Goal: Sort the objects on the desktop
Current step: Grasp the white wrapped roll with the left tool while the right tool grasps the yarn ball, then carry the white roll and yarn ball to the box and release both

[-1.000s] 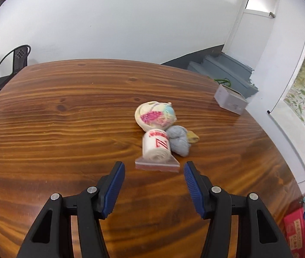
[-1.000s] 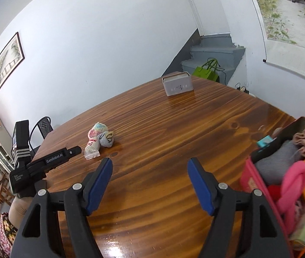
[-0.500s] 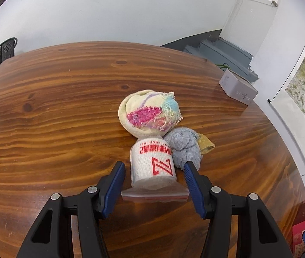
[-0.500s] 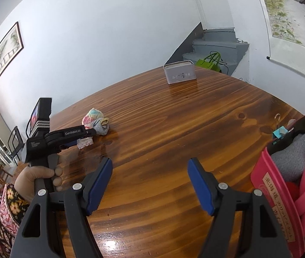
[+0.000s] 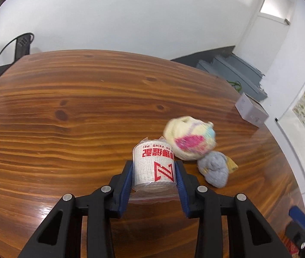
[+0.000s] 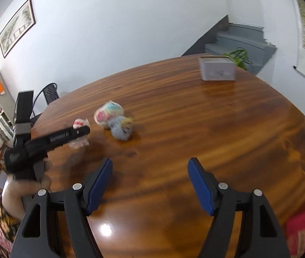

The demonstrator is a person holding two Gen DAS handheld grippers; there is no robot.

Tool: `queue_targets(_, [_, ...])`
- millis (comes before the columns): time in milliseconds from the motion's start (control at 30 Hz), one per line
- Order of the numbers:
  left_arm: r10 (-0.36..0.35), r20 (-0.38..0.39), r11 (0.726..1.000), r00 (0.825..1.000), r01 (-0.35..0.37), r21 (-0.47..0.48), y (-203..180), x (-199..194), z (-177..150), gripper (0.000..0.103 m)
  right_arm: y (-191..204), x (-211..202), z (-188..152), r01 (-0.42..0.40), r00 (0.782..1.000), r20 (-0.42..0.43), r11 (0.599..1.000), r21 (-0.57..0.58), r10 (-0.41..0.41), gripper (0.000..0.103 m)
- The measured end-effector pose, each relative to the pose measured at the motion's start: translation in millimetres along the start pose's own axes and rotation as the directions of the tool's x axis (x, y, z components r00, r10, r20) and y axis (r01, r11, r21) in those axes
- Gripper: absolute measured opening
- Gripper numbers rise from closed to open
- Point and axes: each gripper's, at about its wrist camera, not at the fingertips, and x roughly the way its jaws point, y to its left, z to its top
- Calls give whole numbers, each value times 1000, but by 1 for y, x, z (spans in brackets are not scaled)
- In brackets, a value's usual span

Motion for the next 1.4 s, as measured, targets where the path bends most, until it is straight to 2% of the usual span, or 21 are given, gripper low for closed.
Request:
queue_targets(200, [55, 4, 997, 998, -54, -62, 28, 3, 6, 39, 39, 71, 52, -56, 998, -33, 998, -21, 55, 76])
queue_targets(333, [79, -7, 992, 997, -79, -101, 40, 5, 9, 39, 55, 113, 74, -49, 996, -75, 999, -14, 48, 76])
queue_targets(600, [96, -20, 990, 995, -98, -103, 42, 9, 7, 39, 70, 164, 77, -11, 987, -161, 999, -51, 3, 76])
queue_targets(700, [92, -22, 989, 996, -94, -113, 45, 10, 7, 39, 71, 176, 74, -38, 980, -196, 997, -61, 25, 76])
queue_targets(733, [89, -20, 990, 996, -90, -113, 44, 9, 7, 39, 73, 176, 73, -39, 979, -201, 997, -69, 24, 71])
queue_targets(800, [80, -16, 991, 997, -81, -109, 41, 7, 7, 39, 77, 176, 71, -38, 978, -206, 995, -89, 19, 56])
queue_targets(833, [76, -15, 991, 997, -77, -107, 39, 7, 7, 39, 79, 174, 70, -32, 979, -204, 994, -100, 11, 55])
queue_targets(967, [58, -7, 993, 998, -59, -98, 34, 3, 8, 39, 85, 149, 65, -37, 985, -170, 991, -132, 14, 54])
queue_targets(1167, [16, 4, 998, 1000, -15, -63, 15, -4, 6, 39, 73, 83, 57, -26, 996, -92, 994, -105, 16, 54])
queue_targets(1400, [-57, 2, 998, 998, 57, 39, -30, -21, -11, 39, 25, 1, 15, 3, 999, -45, 1000, -10, -4, 55])
